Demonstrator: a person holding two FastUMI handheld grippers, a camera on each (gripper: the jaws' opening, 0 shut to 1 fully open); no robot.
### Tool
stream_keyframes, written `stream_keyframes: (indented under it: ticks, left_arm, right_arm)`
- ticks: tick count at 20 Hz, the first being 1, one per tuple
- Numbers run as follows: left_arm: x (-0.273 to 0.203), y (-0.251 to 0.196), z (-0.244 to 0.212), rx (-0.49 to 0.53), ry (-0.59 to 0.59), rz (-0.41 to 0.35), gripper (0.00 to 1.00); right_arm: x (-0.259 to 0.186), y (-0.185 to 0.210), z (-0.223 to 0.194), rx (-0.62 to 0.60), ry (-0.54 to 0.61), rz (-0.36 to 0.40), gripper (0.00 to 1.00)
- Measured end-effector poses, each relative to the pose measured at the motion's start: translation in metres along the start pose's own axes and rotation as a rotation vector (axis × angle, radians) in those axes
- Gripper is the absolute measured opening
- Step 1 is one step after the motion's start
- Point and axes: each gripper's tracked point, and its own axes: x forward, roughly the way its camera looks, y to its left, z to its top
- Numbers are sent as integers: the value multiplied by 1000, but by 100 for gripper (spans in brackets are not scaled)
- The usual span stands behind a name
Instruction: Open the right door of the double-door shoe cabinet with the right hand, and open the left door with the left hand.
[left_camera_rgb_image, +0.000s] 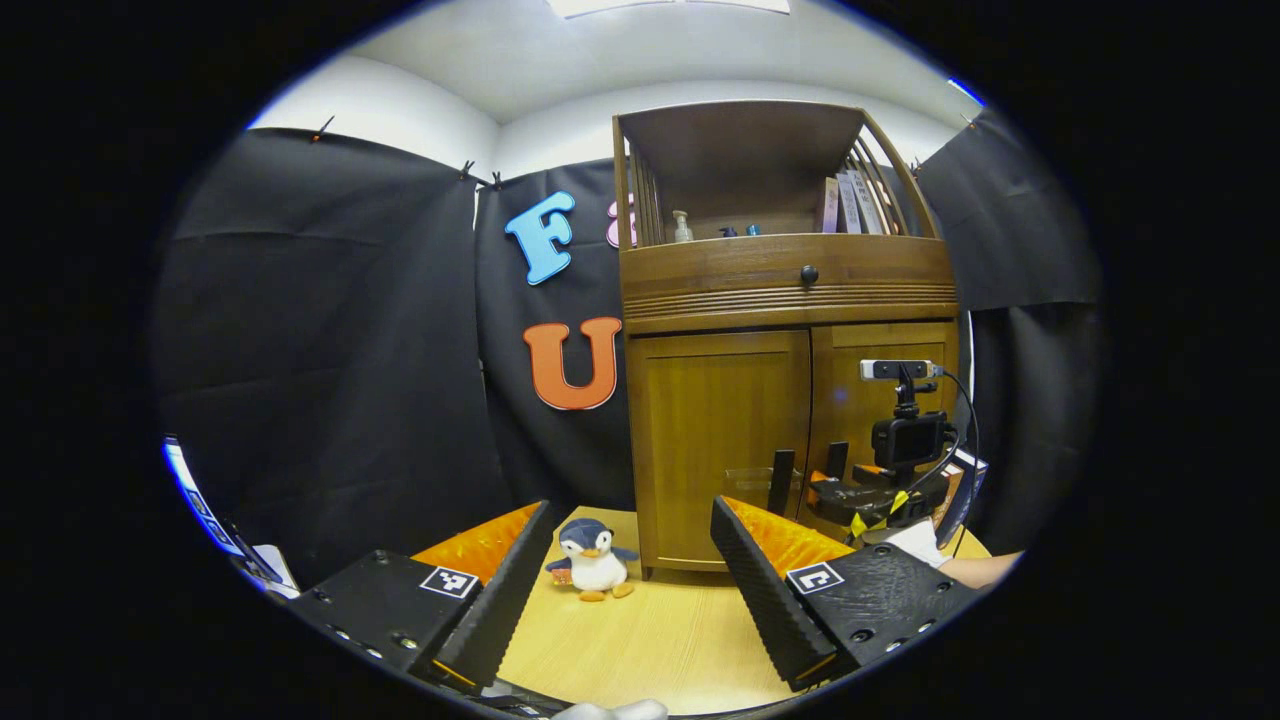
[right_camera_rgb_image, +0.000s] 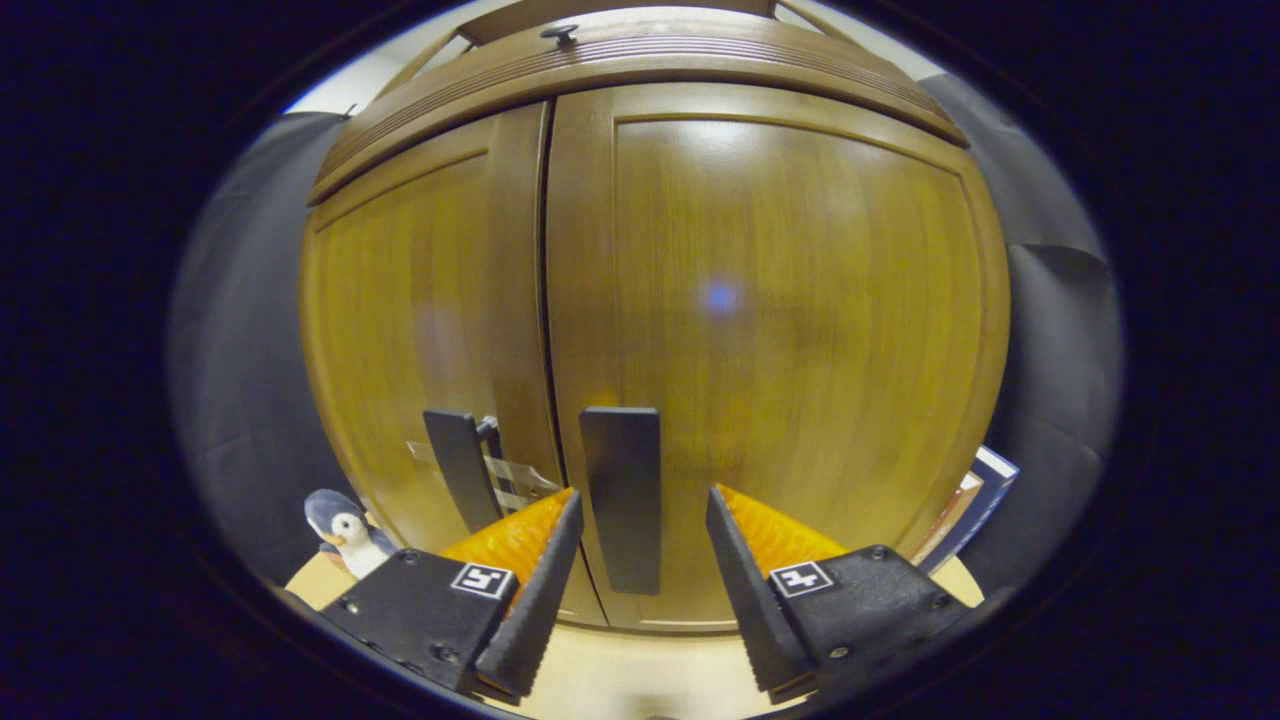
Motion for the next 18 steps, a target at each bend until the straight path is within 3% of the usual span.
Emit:
stream_keyframes:
  ticks: [2, 5, 8, 10, 18]
  left_arm:
    - [3, -3, -2, 2, 8, 0, 96]
    - [7, -4, -1, -7, 16, -4, 96]
    - [10, 3, -3, -4, 22, 8, 96]
    - [10, 5, -3, -10, 24, 12, 96]
    - [6, 15, -3, -15, 16, 7, 96]
  right_arm:
    - [3, 2, 0, -5, 4, 3, 69]
    - [6, 0, 3, -3, -4, 3, 64]
    - [15, 4, 0, -4, -3, 0, 45]
    - [15, 4, 0, -15, -5, -10, 39]
    - [12, 5, -2, -27, 11, -9, 33]
